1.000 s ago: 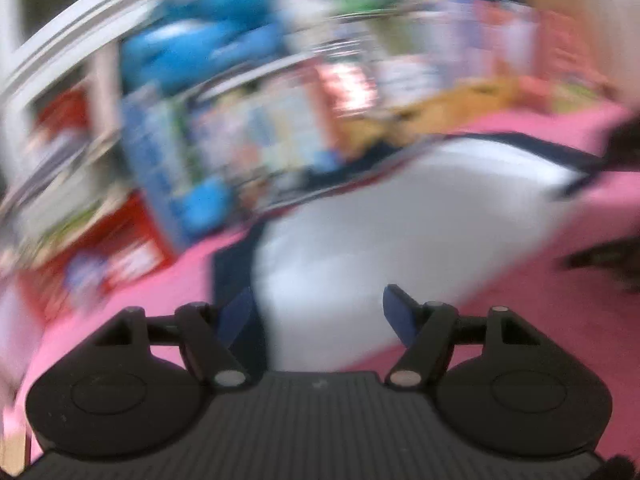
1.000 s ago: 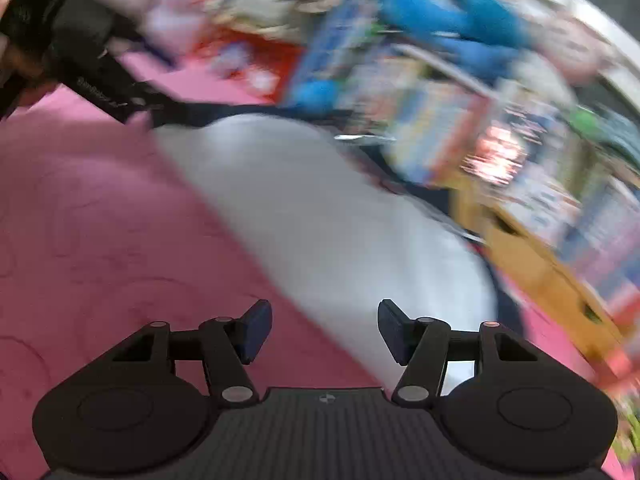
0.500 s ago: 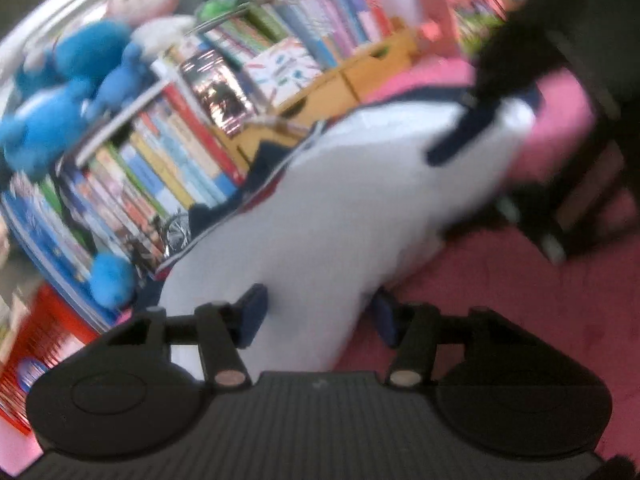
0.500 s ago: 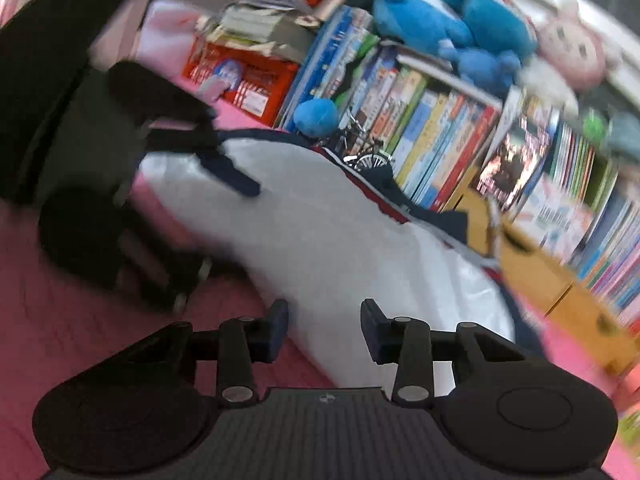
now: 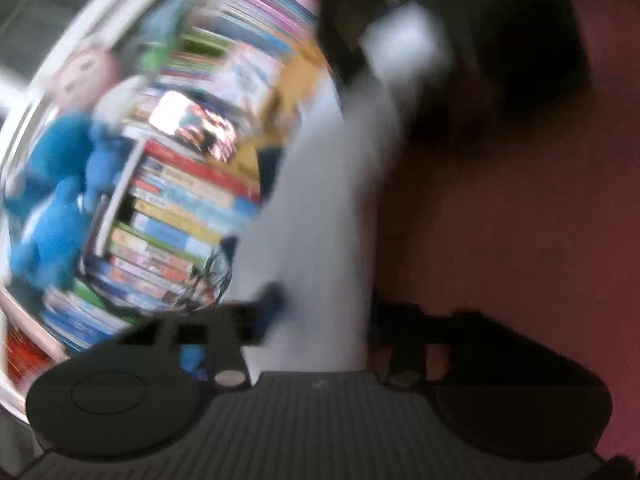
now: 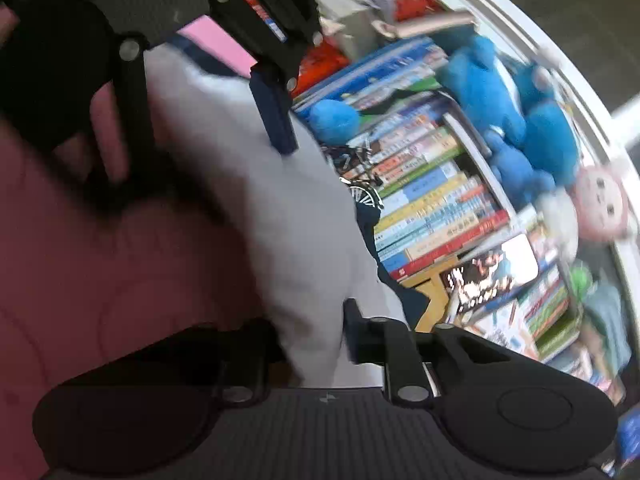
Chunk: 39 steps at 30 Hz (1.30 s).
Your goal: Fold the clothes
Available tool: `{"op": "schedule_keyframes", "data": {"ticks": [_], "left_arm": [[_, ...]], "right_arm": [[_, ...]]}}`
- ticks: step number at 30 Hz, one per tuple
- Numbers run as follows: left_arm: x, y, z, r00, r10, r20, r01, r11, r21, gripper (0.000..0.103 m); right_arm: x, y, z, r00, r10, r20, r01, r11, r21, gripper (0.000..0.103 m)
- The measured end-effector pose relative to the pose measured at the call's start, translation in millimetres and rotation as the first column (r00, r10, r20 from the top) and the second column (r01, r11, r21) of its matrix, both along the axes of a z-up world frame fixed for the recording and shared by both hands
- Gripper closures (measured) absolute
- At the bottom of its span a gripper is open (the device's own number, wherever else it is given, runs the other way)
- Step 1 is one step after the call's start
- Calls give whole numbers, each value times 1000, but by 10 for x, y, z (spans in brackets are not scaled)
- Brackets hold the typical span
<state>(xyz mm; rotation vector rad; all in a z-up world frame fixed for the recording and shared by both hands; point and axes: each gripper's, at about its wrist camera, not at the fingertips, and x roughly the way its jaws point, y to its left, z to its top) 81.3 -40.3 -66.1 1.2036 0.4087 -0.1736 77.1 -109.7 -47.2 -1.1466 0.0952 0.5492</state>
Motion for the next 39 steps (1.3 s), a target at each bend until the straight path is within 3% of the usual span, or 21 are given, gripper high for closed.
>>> {"op": "schedule_keyframes", "data": {"ticks": [4, 8, 12, 17, 20, 25, 27, 30, 34, 36, 39], "left_arm": [[32, 365, -24, 996, 81, -38, -81, 997, 2, 93], [-26, 516, -15, 992, 121, -44, -121, 993, -15, 96], [-82, 546, 103, 988, 153, -25, -154, 986, -61, 99], [-430, 659, 648, 986, 165, 29, -158, 973, -166, 99], [-758, 677, 791, 989, 143, 28, -136, 974, -182, 98], [-1059, 704, 361, 984, 143, -109, -156, 981, -120, 97], [-1132, 702, 196, 981, 151, -125, -163, 982, -93, 96], [-1208, 713, 213, 978, 159, -132, -171, 982, -86, 90], [-1368, 861, 270, 978, 165, -131, -172, 984, -43, 73], [-1476, 947, 309, 968, 210, -135, -217, 976, -35, 65], [-1649, 1055, 414, 949, 279, -146, -291, 954, -69, 59]], "right_arm": [[-12, -250, -134, 998, 31, 53, -24, 992, -126, 89], [125, -777, -235, 994, -98, 49, 106, 976, -191, 92], [212, -1137, -194, 976, -218, 28, 220, 964, -146, 93], [-32, -1229, 133, 976, -195, 100, 202, 978, -61, 95], [-259, -1349, 295, 977, -173, 125, 178, 984, -28, 95], [-666, -1522, 121, 986, -146, 82, 152, 985, -79, 94], [-763, -1559, -40, 988, -149, 48, 154, 981, -116, 94], [-853, -1597, -172, 986, -166, 13, 166, 975, -149, 93], [-927, -1705, -215, 979, -201, -23, 195, 967, -167, 83], [-994, -1743, -178, 973, -230, -29, 221, 959, -177, 77], [-1165, -1799, -137, 964, -264, -24, 254, 947, -194, 56]]}}
